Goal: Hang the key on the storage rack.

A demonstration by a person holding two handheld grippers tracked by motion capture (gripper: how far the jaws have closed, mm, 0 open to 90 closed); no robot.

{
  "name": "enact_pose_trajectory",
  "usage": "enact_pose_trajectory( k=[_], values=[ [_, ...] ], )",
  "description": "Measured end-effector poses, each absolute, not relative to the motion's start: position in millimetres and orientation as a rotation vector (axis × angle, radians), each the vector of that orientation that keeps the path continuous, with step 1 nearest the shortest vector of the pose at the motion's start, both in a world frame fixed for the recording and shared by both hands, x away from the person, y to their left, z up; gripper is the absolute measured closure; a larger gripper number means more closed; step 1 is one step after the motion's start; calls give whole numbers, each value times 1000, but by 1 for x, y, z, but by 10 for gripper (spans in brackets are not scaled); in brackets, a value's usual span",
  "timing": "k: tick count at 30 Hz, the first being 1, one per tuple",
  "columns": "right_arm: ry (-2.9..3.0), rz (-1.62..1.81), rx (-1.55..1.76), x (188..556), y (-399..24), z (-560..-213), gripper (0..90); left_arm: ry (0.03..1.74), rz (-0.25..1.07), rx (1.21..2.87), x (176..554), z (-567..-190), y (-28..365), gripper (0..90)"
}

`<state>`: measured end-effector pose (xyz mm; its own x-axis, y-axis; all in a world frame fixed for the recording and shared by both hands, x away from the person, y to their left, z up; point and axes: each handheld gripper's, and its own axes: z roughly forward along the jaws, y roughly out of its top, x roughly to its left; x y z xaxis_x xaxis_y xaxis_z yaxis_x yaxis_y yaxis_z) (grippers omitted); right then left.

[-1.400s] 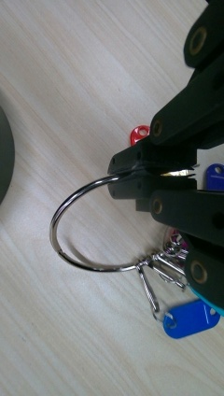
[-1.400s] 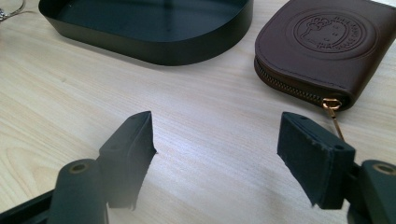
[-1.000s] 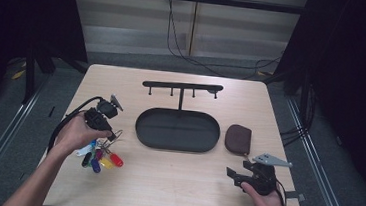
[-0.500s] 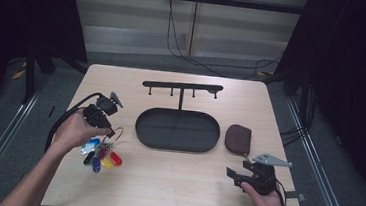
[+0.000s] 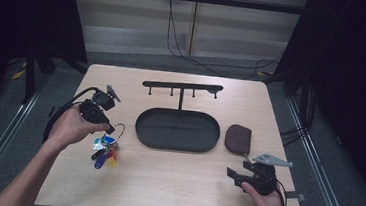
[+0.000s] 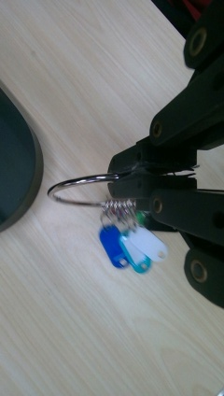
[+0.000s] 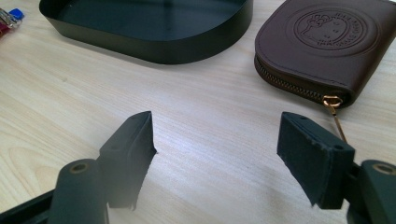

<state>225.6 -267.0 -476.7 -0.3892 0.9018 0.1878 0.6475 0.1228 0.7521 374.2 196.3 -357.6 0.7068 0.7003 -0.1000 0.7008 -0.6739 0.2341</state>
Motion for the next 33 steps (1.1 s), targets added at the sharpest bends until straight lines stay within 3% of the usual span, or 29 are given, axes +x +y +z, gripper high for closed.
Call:
enact_pose_trajectory(
  k=[33],
  values=[
    [2105,1136,1512,226,-267,-477,272,1109,84,2689,378,-304,197,881]
  ],
)
